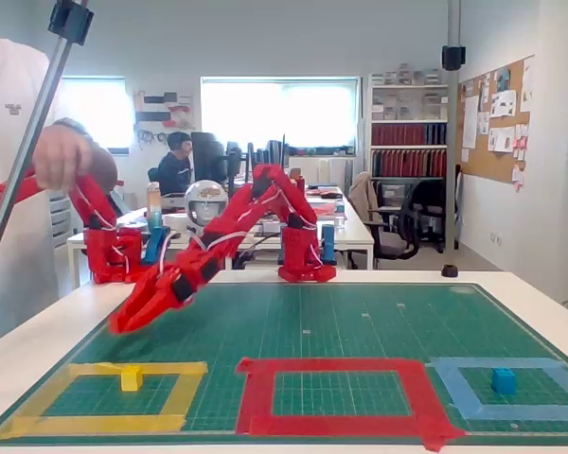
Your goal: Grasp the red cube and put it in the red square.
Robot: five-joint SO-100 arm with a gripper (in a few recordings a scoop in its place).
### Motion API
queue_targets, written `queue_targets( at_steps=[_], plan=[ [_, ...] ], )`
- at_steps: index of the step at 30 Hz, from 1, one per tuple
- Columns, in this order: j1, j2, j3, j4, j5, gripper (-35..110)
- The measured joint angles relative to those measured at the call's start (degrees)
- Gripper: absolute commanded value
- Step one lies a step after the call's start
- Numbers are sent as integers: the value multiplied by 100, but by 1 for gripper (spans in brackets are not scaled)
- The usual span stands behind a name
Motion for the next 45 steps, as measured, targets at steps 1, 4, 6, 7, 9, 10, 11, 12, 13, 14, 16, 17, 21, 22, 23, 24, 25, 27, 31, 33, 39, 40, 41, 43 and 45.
queue_targets(
  at_steps=[1, 4, 6, 7, 9, 10, 11, 12, 13, 14, 16, 17, 21, 22, 23, 24, 25, 27, 31, 33, 39, 40, 41, 43, 45],
  plan=[
    [-70, 316, 220, 44, 53, -1],
    [-343, 1266, 984, 114, 220, -1],
    [-545, 1890, 1582, 123, 325, -1],
    [-677, 2180, 1916, 123, 360, -1],
    [-984, 2769, 2575, 123, 396, -1],
    [-1160, 3050, 2892, 123, 413, -1],
    [-1336, 3305, 3173, 123, 422, -1],
    [-1512, 3516, 3437, 123, 422, -1],
    [-1679, 3665, 3639, 123, 422, -1],
    [-1872, 3788, 3797, 123, 422, -1],
    [-2303, 3885, 3981, 123, 422, -1],
    [-2531, 3902, 4025, 123, 422, -1],
    [-3094, 3885, 4017, 123, 422, -1],
    [-3226, 3788, 3911, 123, 422, -1],
    [-3375, 3691, 3814, 105, 422, -1],
    [-3507, 3577, 3709, 35, 422, -1],
    [-3612, 3375, 3568, -141, 422, -1],
    [-3691, 2988, 3366, -483, 422, -1],
    [-3771, 2364, 3076, -1151, 422, -1],
    [-3788, 2127, 3032, -1266, 422, -1],
    [-3691, 1582, 2821, -1521, 369, -1],
    [-3639, 1450, 2742, -1538, 369, -1],
    [-3595, 1318, 2628, -1547, 369, -1],
    [-3507, 1099, 2443, -1556, 343, -1],
    [-3419, 896, 2241, -1556, 290, -1]
  ],
)
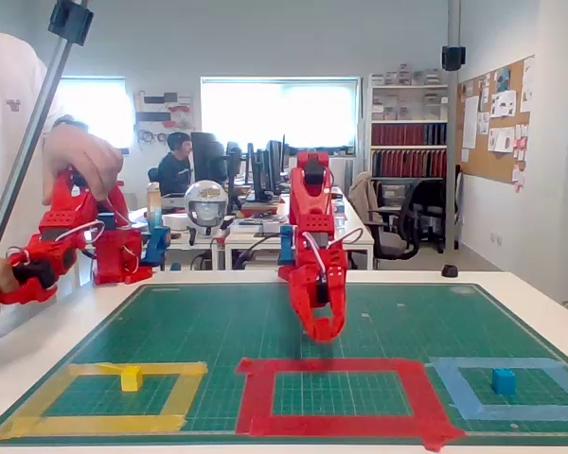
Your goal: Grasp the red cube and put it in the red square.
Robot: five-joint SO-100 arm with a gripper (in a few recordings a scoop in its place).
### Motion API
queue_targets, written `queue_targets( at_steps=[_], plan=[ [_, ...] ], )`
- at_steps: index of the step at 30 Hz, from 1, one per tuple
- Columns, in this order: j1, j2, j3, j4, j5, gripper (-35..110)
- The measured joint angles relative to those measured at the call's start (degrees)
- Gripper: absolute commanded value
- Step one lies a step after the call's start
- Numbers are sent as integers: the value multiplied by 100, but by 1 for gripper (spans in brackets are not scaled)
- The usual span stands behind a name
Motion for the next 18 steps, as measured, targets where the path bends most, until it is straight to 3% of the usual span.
queue_targets(
  at_steps=[18],
  plan=[
    [202, -703, -378, -492, -229, -1]
  ],
)
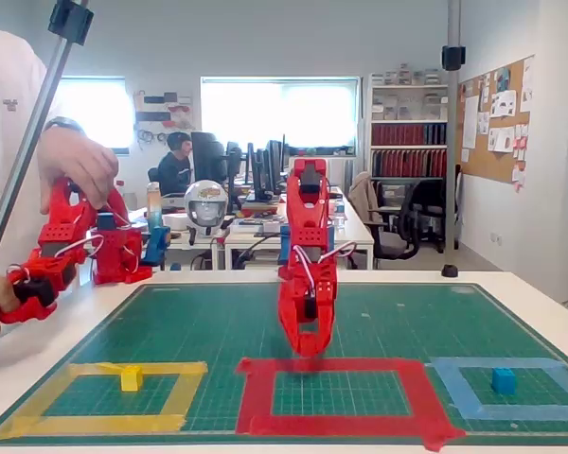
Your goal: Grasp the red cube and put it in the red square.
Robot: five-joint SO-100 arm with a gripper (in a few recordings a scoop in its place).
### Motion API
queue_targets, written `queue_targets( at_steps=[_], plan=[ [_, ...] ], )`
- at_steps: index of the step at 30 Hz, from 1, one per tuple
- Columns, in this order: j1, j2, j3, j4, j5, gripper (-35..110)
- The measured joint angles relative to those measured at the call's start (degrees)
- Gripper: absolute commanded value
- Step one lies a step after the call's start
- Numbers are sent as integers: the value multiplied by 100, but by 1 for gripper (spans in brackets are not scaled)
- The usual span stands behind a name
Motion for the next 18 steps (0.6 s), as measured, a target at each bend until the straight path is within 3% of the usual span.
queue_targets(
  at_steps=[8, 18],
  plan=[
    [-26, -185, 105, -677, -105, -1],
    [-88, -281, 114, -800, -114, -1]
  ],
)
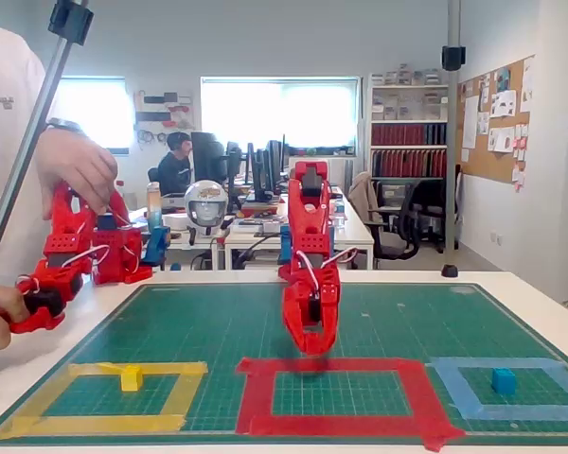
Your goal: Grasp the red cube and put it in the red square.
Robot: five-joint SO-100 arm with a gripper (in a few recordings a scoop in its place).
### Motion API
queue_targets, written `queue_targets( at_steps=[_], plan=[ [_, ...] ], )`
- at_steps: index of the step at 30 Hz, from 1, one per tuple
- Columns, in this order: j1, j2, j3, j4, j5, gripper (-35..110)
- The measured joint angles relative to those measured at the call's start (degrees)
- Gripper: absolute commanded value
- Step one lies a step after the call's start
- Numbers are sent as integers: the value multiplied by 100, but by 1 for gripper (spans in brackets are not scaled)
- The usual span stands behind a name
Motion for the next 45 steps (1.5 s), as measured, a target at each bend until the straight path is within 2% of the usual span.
queue_targets(
  at_steps=[18, 25, 45],
  plan=[
    [0, -413, -114, -18, -9, -1],
    [0, -413, -114, -18, -9, 8],
    [79, -413, -114, -18, -9, 14]
  ],
)
